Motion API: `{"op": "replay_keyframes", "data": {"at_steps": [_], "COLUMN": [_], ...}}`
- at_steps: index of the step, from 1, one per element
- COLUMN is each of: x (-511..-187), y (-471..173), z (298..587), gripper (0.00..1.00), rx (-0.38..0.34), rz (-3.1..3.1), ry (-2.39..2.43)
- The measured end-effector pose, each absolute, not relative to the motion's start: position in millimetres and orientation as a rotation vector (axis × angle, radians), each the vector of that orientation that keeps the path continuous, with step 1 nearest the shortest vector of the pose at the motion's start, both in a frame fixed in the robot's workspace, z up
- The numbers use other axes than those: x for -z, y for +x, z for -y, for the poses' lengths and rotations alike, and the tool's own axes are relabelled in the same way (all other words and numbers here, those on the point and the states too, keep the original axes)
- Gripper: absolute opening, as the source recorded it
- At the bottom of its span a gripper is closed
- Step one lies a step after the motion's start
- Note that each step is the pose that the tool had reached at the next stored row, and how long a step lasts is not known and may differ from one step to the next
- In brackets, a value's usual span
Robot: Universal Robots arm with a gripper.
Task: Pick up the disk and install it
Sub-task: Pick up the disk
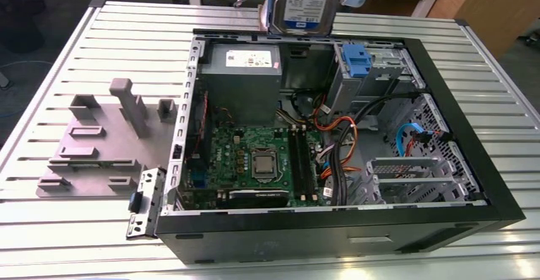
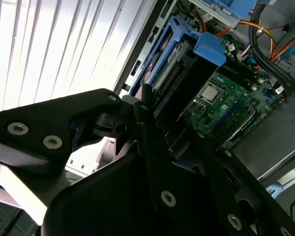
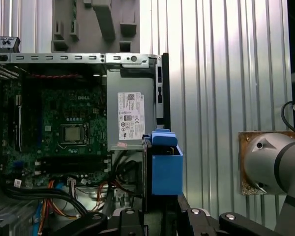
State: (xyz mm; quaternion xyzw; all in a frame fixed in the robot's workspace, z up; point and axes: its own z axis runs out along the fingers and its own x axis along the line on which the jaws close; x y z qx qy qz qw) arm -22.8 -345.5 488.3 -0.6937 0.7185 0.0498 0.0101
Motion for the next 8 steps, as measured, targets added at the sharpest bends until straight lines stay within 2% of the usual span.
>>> {"op": "replay_keyframes", "data": {"at_steps": [8], "x": [-488.0], "y": [-13.1], "z": [349.2], "gripper": [0.35], "rx": [-0.146], "rz": [-2.248], "ry": [-2.168]}}
